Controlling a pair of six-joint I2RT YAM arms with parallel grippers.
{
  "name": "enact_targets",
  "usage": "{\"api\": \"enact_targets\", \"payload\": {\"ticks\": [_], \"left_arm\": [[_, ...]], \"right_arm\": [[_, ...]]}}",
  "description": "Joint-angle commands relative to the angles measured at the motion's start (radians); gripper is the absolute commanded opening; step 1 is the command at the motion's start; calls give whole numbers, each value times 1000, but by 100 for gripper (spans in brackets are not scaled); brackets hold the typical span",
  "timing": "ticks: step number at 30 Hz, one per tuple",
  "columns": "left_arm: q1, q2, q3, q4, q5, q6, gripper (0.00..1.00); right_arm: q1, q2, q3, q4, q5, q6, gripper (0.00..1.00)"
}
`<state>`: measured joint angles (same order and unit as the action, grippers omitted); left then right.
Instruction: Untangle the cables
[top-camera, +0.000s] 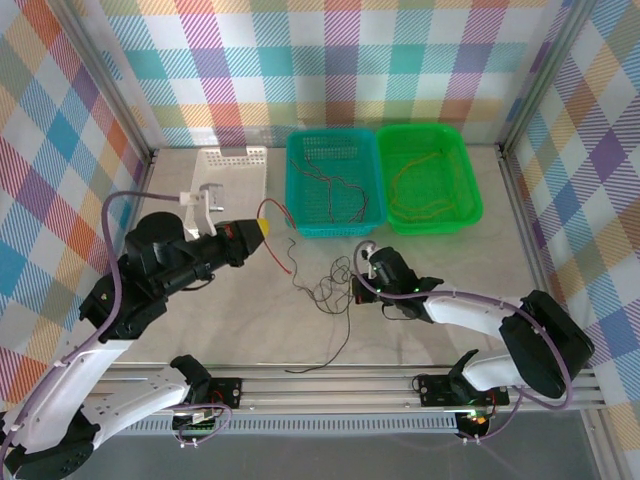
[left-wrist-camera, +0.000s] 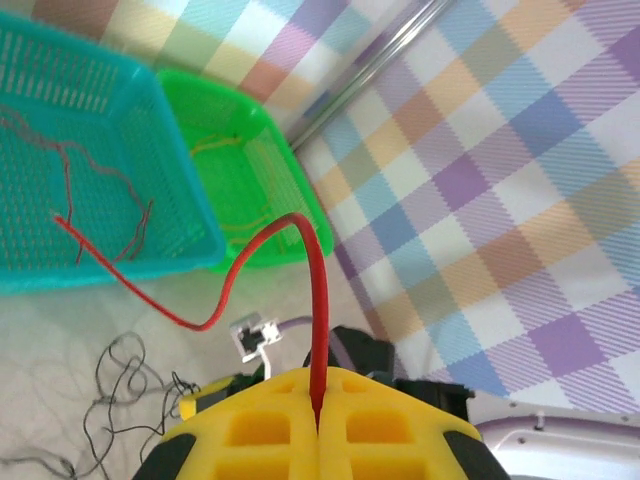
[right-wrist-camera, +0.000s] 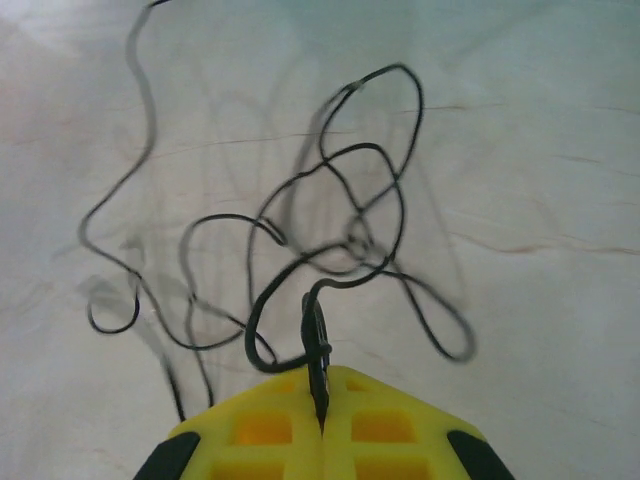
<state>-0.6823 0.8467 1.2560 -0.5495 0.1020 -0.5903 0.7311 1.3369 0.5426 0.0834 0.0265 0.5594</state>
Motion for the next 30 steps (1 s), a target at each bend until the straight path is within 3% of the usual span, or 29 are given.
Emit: {"api": "enact_targets", "payload": {"ticks": [1, 6, 14, 24, 30], "left_arm": [[36, 110, 71, 27, -1, 98, 0], [122, 344, 191, 154, 99, 102, 0], [219, 740, 414, 255, 213, 113, 0], [236, 1157, 767, 169, 187, 161, 0], [237, 1359, 909, 98, 161, 169, 0]], "right_arm": [[-24, -59, -10, -13, 24, 36, 0], [-26, -249, -49, 4, 18, 5, 0], [-27, -568, -23, -142, -39, -44, 0], [-27, -723, 50, -280, -171, -88, 0], [-27, -790, 108, -328, -156, -99, 0]]}}
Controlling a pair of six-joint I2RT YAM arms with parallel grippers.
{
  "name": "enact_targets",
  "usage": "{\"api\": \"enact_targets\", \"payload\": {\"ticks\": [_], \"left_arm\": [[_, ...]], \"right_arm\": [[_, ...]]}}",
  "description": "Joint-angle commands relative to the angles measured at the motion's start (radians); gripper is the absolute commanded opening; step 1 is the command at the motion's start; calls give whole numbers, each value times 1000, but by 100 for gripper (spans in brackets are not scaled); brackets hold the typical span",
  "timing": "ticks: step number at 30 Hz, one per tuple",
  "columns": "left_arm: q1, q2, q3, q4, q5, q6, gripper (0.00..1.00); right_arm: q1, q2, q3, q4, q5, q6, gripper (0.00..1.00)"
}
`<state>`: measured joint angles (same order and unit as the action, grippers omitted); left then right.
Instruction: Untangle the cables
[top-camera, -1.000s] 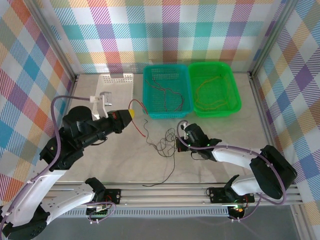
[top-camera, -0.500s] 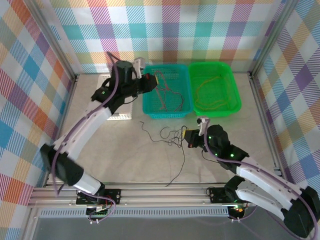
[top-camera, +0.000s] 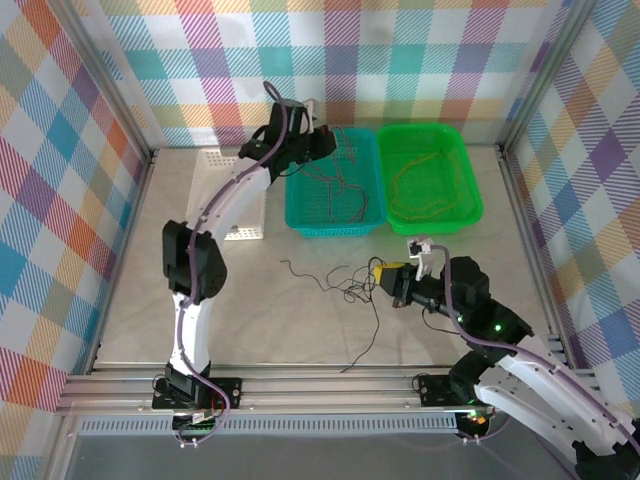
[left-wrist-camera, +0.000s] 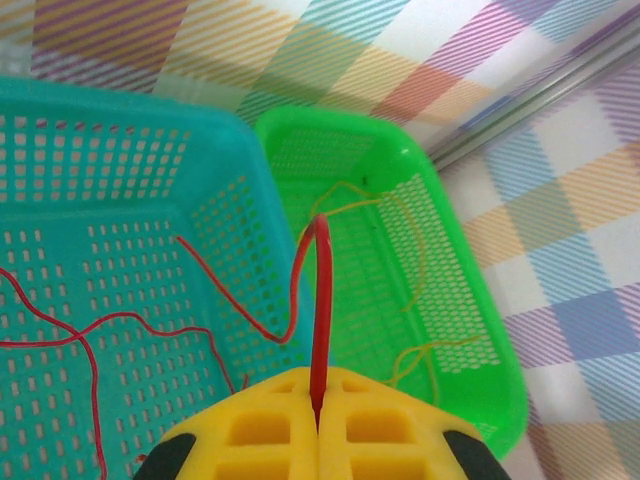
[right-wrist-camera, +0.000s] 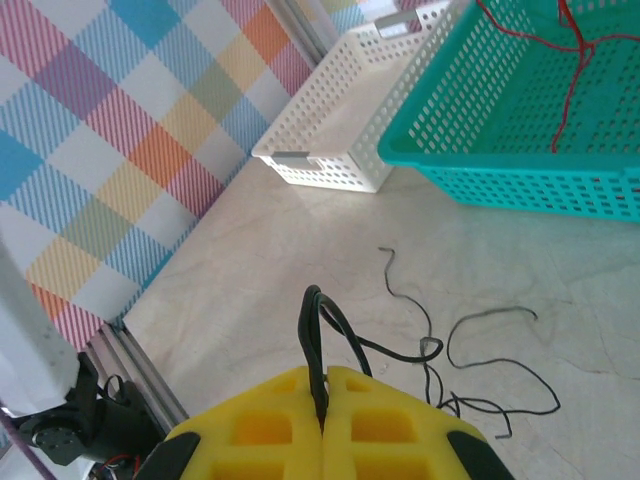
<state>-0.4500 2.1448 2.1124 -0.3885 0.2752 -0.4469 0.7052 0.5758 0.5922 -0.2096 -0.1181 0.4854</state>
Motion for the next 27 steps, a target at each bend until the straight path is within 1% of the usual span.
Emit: {"api": "enact_targets", "payload": {"ticks": [1, 6, 7, 9, 13, 16, 20, 21, 25, 27], "left_arm": [[4, 80, 64, -69, -20, 29, 0], [7, 176, 153, -135, -42, 40, 0], [5, 180, 153, -140, -42, 40, 2], [6, 182, 147, -150, -42, 47, 21], [5, 150, 113, -154, -28, 52, 50], [5, 79, 66, -137, -5, 57, 66], [6, -35, -3, -120, 35, 65, 97], [6, -70, -26, -112, 49, 63, 100], [5, -221, -163, -37, 107, 17, 100], [0, -311, -261, 17, 142, -32, 100]], "right_arm": [[-2, -36, 67, -44, -7, -27, 0], [-1, -40, 133, -79, 0, -39, 0], [-1, -43, 143, -83, 8, -36, 0], [-2, -49, 168, -93, 31, -36, 0], [-1, -28, 217, -105, 52, -54, 0], [-1, 18, 264, -121, 40, -68, 0], [-1, 66, 292, -120, 22, -64, 0], [-1, 76, 297, -119, 19, -62, 0], [-1, 121, 320, -109, -3, -60, 0], [-1, 141, 333, -97, -21, -63, 0]]}}
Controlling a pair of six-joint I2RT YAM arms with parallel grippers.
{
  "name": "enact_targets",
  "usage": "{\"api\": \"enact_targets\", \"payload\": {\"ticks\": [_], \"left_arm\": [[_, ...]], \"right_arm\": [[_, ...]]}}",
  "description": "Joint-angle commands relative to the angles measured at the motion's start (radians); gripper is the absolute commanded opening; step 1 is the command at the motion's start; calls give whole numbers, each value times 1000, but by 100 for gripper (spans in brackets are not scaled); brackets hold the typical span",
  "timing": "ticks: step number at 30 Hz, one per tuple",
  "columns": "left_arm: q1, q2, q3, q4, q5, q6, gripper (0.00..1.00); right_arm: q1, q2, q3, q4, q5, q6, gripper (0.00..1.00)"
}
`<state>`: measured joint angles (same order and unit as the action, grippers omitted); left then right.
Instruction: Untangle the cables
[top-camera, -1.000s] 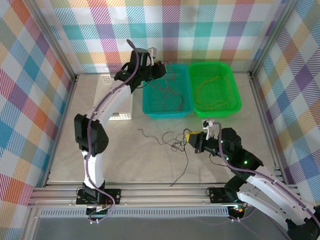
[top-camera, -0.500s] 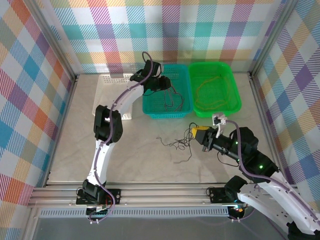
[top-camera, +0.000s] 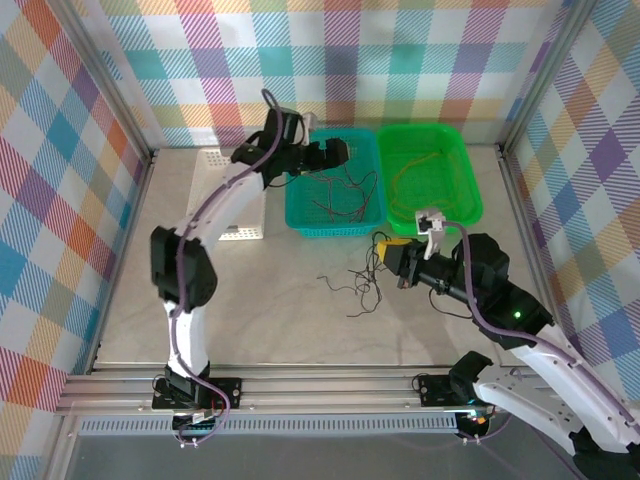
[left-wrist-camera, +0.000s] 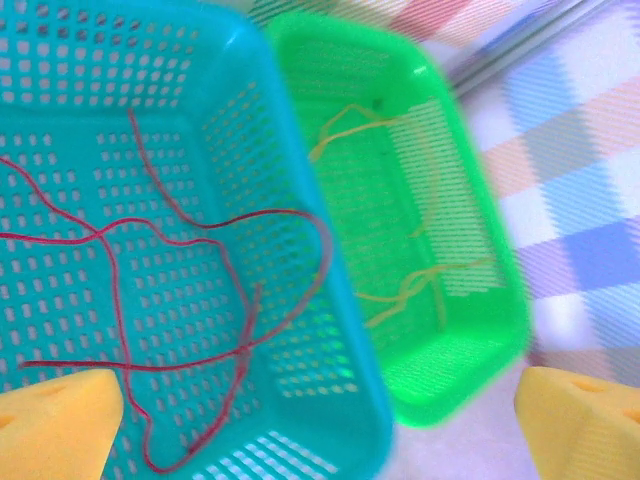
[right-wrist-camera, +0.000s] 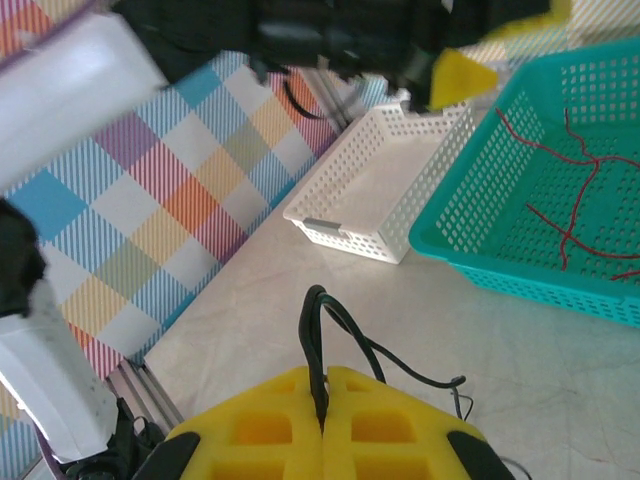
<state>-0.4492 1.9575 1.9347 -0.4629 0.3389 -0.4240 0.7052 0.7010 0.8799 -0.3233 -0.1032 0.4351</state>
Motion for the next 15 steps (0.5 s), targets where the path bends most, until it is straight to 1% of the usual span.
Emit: {"api": "enact_targets", "payload": {"ticks": [1, 6, 8, 11, 13, 15], "left_arm": [[-4, -168, -135, 130, 97, -79, 100], [-66, -406, -455, 359, 171, -210, 100], [-96, -478, -568, 435, 189, -266, 99], [-134, -579, -730, 559, 234, -342, 93], [-164, -630, -808, 632, 266, -374, 85], [-198, -673, -863, 668, 290, -377, 78]], "right_arm": [[-2, 26, 53, 19, -47, -19, 0], [-6, 80, 76, 38, -114, -36, 0], [-12, 96, 71, 57, -141, -39, 0], [-34, 126, 66, 81, -196, -27, 0], [-45, 140, 61, 109, -234, -7, 0], [-49, 148, 59, 124, -250, 5, 0]]}}
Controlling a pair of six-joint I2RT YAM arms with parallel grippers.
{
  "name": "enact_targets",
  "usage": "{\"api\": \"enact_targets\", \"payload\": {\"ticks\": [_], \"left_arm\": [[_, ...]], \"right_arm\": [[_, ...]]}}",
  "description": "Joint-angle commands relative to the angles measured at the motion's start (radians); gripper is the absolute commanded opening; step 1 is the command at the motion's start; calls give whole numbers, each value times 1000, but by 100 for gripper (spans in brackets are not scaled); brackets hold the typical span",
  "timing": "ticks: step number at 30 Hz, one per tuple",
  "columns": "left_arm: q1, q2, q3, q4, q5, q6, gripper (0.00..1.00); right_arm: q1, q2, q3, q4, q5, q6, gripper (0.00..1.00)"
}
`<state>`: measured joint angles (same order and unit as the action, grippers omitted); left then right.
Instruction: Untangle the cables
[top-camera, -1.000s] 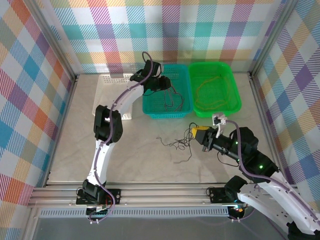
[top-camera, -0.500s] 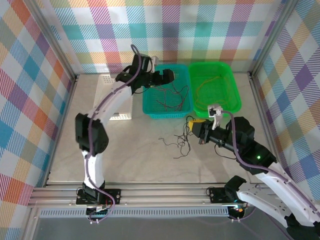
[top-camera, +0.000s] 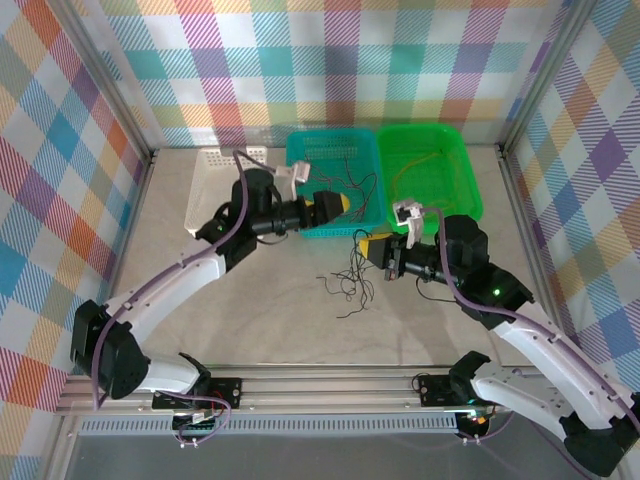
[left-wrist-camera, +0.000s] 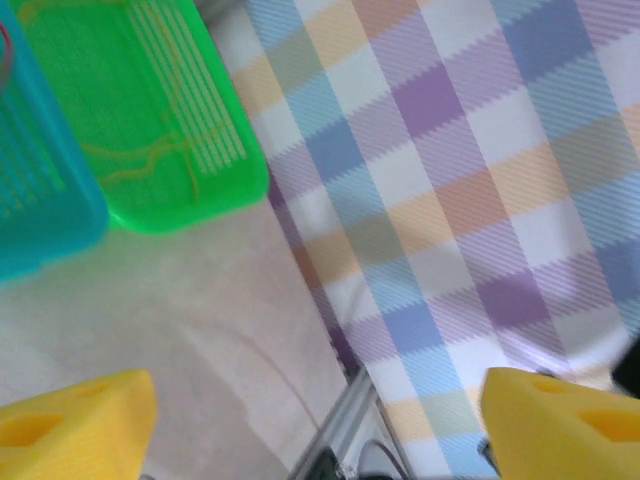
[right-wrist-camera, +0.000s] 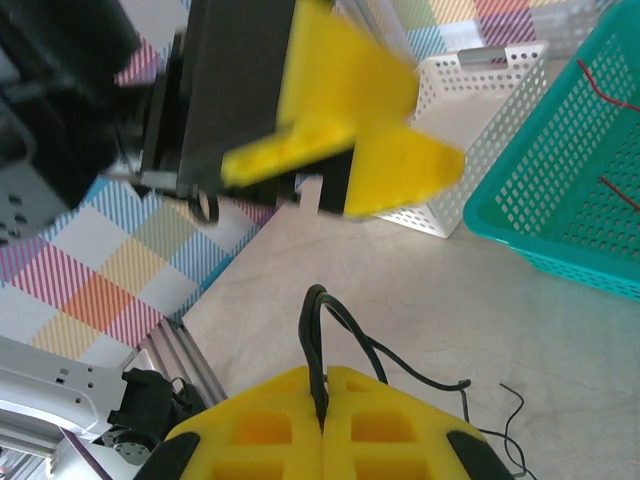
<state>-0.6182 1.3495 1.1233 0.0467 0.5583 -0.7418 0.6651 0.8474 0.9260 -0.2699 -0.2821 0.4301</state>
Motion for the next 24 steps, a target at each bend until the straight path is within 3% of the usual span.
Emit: {"api": "enact_targets", "payload": {"ticks": [1, 4, 9, 17, 24], "left_arm": [[-48, -91, -75, 159, 72, -50, 72], [-89, -169, -142, 159, 62, -26, 59], [-116, -264, -255, 197, 46, -9, 63], [-159, -240, -275, 161, 65, 67, 67], [-160, -250, -273, 140, 51, 103, 58]], "right_arm": [[-10, 2, 13, 78, -79, 13, 0], [-15, 10, 14, 85, -94, 21, 0], [-21, 32, 10, 116, -156, 51, 0], [-28, 71, 4, 192, -299, 109, 0], [-32, 81, -12, 223, -377, 135, 0]]}}
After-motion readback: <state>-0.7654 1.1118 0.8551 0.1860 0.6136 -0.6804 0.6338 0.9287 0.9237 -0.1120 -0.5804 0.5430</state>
